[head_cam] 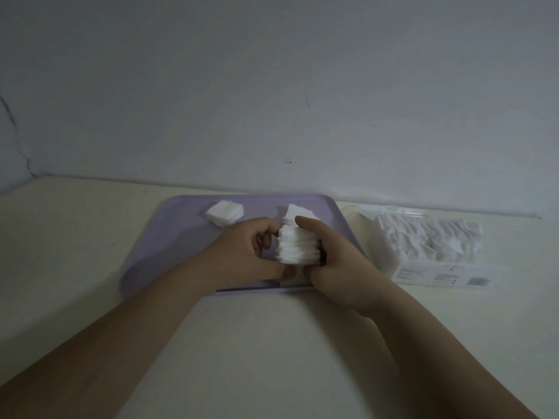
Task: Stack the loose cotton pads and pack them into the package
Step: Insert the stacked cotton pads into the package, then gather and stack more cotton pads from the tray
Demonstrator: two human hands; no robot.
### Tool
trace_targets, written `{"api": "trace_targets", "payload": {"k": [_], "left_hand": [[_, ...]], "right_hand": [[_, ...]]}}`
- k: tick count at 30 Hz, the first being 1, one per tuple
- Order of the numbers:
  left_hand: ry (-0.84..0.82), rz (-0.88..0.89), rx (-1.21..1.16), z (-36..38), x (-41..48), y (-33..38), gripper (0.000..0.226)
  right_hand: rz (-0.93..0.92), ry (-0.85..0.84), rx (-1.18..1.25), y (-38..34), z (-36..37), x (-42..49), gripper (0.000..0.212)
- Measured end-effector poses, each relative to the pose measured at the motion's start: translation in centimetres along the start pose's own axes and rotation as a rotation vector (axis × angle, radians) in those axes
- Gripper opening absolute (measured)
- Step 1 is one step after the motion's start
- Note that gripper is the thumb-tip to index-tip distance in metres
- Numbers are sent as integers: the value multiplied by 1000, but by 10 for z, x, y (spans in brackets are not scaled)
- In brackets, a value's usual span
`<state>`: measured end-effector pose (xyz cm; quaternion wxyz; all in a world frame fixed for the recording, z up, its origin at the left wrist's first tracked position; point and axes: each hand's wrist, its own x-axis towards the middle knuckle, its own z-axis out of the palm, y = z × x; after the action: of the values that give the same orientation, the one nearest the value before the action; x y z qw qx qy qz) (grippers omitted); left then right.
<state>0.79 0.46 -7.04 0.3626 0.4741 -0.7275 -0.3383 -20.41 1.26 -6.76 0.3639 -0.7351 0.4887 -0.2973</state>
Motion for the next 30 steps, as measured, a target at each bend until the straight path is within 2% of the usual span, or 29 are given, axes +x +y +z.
{"api": "trace_targets", "payload": {"k": [6,8,12,15,17,20,23,25,27,30], "left_hand": [[-77,-55,-77,7,0,8,54],[-82,-56,-115,8,-1,11,48],[30,-110,-5,5,0,18,34],[100,-95,-9,-2,5,33,46],[73,-64,-100,-2,13,50,46],[-18,-21,-267,16,29,74,29],[-110,-12,-340,45,45,90,40],[-158,-12,-368,68,56,103,41],[-140,-21,-344,94,69,118,32],[-45,-45,-276,131,85,141,13]], "right_hand": [[19,4,216,-6,14,5,98],[20,34,290,-9,16,4,101],[10,131,447,-23,12,-3,93],[18,162,487,-33,-1,-6,94],[28,133,508,-35,-25,-10,83],[21,90,547,-27,-66,-20,49],[28,111,487,-12,-104,-38,39],[46,178,436,-2,-127,-52,33],[75,299,434,6,-149,-65,30],[177,526,422,19,-177,-79,44]]}}
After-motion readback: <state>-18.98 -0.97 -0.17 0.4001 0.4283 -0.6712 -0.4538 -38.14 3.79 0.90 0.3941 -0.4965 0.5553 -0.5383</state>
